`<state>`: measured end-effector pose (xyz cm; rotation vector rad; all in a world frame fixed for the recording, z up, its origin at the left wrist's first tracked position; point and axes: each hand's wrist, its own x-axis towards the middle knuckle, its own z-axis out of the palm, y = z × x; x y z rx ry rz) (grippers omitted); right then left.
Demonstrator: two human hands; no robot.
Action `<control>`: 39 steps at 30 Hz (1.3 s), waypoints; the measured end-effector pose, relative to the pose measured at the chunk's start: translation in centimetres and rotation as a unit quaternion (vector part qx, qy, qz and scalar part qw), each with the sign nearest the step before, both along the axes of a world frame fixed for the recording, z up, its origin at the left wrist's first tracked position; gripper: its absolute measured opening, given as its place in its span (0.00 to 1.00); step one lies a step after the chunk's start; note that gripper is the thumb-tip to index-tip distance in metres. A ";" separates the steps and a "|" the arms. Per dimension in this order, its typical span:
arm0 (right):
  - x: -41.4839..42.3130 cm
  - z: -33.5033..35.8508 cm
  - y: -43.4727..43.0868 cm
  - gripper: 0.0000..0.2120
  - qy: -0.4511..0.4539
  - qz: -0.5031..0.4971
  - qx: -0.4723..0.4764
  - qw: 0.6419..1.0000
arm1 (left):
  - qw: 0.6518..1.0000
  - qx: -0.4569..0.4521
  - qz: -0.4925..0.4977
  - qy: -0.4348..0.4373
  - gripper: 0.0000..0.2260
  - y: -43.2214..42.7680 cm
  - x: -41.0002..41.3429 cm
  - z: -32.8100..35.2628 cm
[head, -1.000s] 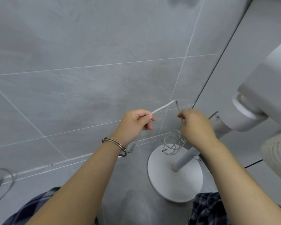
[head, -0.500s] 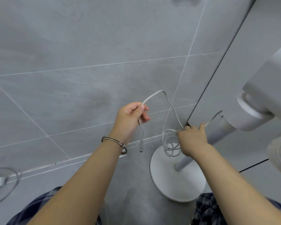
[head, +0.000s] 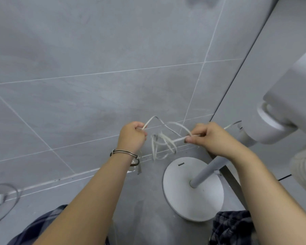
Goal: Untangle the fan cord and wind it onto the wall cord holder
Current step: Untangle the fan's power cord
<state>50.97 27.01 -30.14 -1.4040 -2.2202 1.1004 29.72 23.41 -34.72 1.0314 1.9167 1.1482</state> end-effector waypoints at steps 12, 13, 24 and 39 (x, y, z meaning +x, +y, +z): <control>0.6 1.4 0.1 0.11 0.285 -0.073 0.010 0.956 | 0.959 -0.132 -0.249 0.036 0.32 -1.1 2.3 -0.3; 0.6 1.4 0.1 0.12 0.283 -0.069 0.009 0.957 | 0.956 -0.123 -0.260 0.058 0.33 -1.2 2.6 -0.4; 0.2 1.3 0.0 0.17 0.280 -0.078 0.007 0.957 | 0.924 -0.005 -0.383 -0.009 0.27 -2.0 5.4 0.2; -1.0 0.5 -0.3 0.21 0.114 -0.147 0.015 0.982 | 0.976 0.150 -0.154 0.028 0.10 -2.4 5.2 1.8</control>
